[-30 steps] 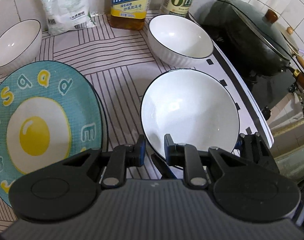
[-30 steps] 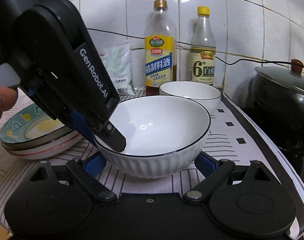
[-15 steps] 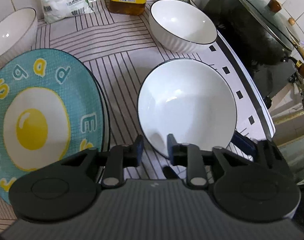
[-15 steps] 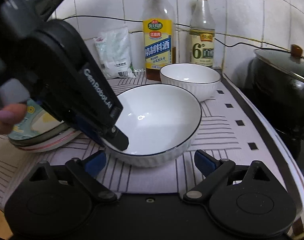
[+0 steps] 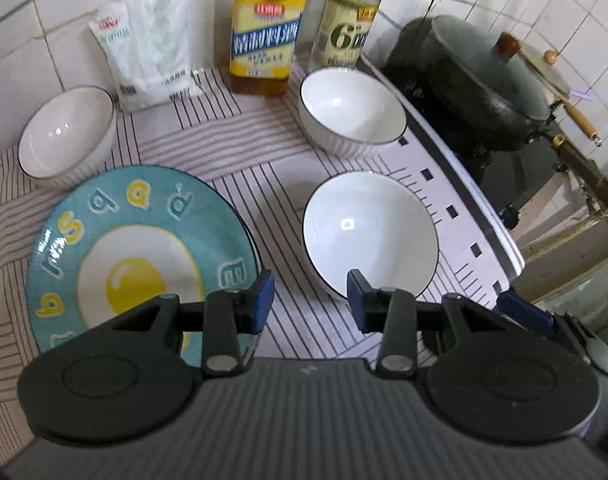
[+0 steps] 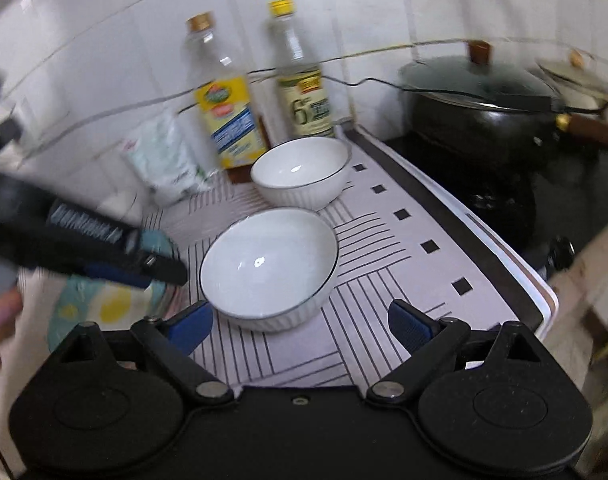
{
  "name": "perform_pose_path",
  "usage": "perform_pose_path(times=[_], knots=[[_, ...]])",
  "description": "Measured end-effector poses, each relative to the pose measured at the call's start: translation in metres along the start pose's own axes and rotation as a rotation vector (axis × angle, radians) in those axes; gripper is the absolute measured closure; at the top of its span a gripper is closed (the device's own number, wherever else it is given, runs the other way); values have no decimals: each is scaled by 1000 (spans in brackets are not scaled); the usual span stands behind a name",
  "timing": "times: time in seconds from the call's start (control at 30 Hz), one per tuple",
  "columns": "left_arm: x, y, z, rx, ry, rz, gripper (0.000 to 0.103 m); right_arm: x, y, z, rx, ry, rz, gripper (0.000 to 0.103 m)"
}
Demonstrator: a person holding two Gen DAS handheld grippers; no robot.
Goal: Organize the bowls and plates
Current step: 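Carry the white bowl toward the white bowl by the bottles, then lower the held bowl into the other white bowl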
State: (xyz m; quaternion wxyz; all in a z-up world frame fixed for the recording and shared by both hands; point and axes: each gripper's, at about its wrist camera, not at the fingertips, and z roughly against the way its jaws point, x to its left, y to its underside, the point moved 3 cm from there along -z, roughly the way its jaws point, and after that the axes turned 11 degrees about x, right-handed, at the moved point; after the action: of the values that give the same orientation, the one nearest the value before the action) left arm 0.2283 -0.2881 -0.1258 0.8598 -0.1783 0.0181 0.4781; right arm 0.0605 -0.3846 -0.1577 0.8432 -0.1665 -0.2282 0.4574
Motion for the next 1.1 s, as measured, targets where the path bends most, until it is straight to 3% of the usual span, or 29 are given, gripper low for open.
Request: perform_pose_path(times=[0.17,0.37,0.53,0.63,0.73,0.83,1.1], knots=[[15,-8,21,-10,40,6,62,11,-19,10,16,10,-82,19],[17,-30,28,-42,28,-10,59,20,-47,16,-47,8,-74,24],[14,-51,25,-31,1,21,59,11,-71,2,-41,-40,-109,30],[3,-71,17,-8,6,10,59,7,-84,-10,-40,-78,-111,31],[-7,-93,2,-21,-32,-8,59,0,-99,-33,-3,-41,-122,41],[-6,-109,-18,-10,-4,22,59,-16,-113,-51,28,-71,-198,43],[-6,-128,-72,-15,-115,32,59,-35,-148,-102,97,-69,-250,53]])
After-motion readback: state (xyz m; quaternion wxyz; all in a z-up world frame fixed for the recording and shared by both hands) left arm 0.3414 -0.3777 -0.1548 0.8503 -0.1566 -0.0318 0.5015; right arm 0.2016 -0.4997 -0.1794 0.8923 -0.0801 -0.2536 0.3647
